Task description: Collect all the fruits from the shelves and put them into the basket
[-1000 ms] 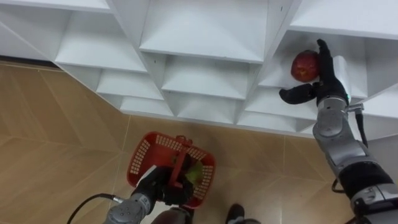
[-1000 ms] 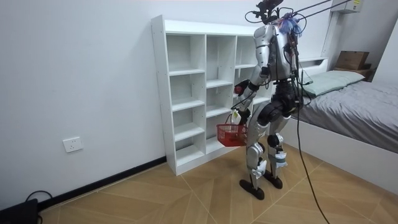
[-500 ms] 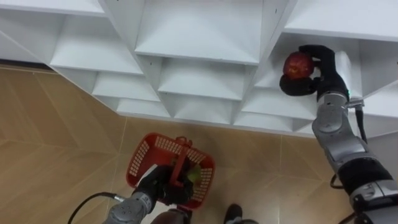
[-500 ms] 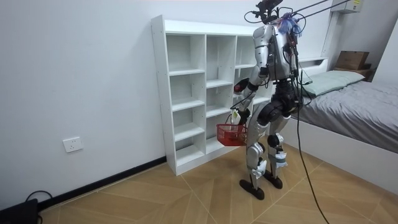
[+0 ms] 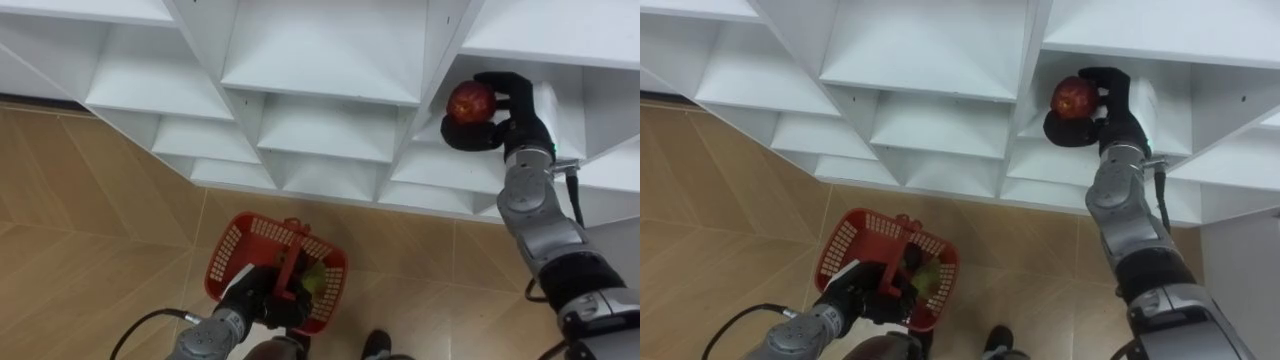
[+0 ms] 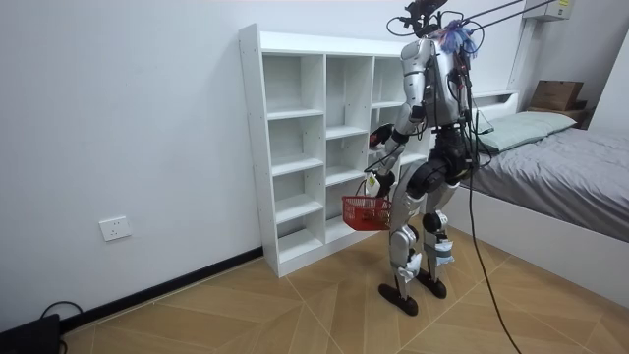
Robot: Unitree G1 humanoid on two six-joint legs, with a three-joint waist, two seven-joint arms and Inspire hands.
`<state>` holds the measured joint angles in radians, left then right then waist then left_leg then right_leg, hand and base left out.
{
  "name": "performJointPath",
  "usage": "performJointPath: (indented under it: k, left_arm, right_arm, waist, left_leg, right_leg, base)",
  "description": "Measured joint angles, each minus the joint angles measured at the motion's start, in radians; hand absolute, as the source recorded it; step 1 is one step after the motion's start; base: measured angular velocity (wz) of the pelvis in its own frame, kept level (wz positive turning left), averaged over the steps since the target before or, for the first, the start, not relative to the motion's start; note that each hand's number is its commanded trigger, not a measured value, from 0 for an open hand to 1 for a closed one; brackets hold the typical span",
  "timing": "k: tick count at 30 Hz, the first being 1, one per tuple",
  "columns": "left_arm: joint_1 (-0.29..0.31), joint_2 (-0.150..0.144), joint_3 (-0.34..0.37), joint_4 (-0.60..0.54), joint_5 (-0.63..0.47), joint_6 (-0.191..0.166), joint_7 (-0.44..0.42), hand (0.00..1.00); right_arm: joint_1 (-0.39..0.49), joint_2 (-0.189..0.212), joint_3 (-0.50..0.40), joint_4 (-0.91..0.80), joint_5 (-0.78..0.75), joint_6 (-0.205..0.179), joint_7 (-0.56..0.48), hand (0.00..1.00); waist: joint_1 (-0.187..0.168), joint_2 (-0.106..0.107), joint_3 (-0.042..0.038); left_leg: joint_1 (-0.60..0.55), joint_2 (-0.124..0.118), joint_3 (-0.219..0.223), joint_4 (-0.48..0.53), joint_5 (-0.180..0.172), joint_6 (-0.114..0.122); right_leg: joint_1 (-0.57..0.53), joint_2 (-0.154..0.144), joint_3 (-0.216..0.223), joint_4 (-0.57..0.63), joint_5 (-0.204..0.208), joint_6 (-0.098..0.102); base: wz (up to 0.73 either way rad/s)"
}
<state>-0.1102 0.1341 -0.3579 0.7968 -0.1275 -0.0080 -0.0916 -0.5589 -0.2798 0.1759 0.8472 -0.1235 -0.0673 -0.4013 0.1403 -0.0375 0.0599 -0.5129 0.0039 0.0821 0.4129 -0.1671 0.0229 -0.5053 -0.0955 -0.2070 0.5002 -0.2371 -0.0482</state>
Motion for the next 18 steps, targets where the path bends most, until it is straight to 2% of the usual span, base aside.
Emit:
performJointPath:
  k: [13, 18]
  left_arm:
    - [0.003, -0.003, 0.001, -0.001, 0.001, 0.000, -0.003, 1.00]
    - [-0.001, -0.002, 0.002, -0.010, 0.000, 0.000, -0.003, 1.00]
  right_arm:
    - [0.000, 0.003, 0.000, -0.004, -0.003, 0.000, 0.012, 1.00]
    - [0.005, 0.009, 0.007, -0.078, -0.009, -0.001, 0.032, 1.00]
  waist:
    - [-0.002, 0.003, -0.0020]
    - [-0.003, 0.005, -0.0032]
  left_leg:
    - [0.006, -0.003, -0.001, 0.001, 0.005, 0.003]
    - [0.016, -0.003, 0.006, 0.001, 0.006, 0.004]
  right_leg:
    - [0.014, -0.006, -0.015, -0.002, 0.002, 0.001]
    - [0.020, -0.007, -0.010, 0.000, 0.002, 0.001]
  base:
    - [0.02]
    - [-0.01]
